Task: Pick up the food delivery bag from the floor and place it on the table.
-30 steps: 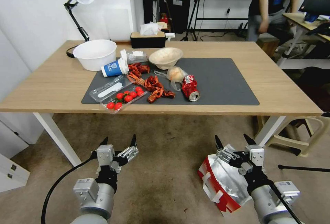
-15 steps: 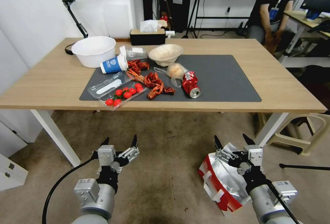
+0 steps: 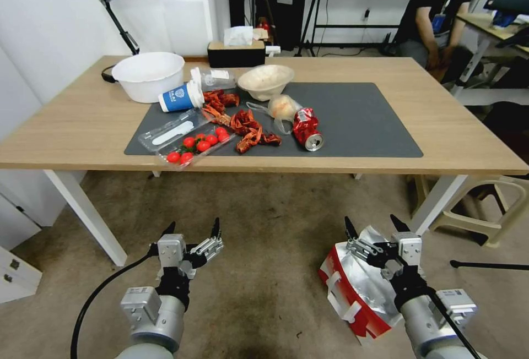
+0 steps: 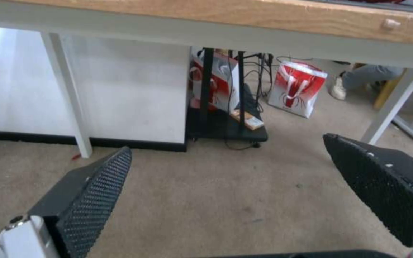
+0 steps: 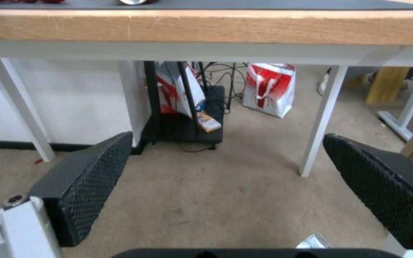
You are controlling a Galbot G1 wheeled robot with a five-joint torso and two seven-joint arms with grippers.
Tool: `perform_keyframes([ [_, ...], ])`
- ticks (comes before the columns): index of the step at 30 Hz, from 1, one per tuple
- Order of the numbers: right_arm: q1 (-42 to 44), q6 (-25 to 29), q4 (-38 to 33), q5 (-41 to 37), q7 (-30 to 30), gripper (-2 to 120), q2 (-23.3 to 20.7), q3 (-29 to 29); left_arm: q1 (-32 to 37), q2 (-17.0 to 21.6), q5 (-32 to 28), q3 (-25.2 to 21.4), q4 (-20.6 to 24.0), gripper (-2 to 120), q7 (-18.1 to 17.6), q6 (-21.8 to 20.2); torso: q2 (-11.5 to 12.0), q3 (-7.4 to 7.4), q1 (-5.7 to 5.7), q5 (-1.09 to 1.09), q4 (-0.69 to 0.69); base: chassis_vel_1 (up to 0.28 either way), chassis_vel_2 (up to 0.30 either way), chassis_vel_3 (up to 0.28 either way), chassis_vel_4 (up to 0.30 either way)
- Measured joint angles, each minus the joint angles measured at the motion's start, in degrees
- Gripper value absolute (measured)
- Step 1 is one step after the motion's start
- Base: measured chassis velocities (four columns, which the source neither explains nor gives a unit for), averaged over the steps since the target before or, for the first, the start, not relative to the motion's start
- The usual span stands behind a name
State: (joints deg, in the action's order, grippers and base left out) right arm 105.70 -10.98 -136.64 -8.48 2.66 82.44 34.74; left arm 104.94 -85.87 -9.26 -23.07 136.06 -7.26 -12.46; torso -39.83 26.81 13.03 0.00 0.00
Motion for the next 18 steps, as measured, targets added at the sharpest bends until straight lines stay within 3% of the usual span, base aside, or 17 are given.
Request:
perform_keyframes([
  [18,-0.07,-0.37,-0.50,-0.30,-0.10,100,-0.04,0.43,0.06,0.77,-0.52,0.05,-0.22,100,-0.57,0.53,4.33,-2.60,-1.74,0.00,0.00,0.000,0.000,0.000,0.000],
])
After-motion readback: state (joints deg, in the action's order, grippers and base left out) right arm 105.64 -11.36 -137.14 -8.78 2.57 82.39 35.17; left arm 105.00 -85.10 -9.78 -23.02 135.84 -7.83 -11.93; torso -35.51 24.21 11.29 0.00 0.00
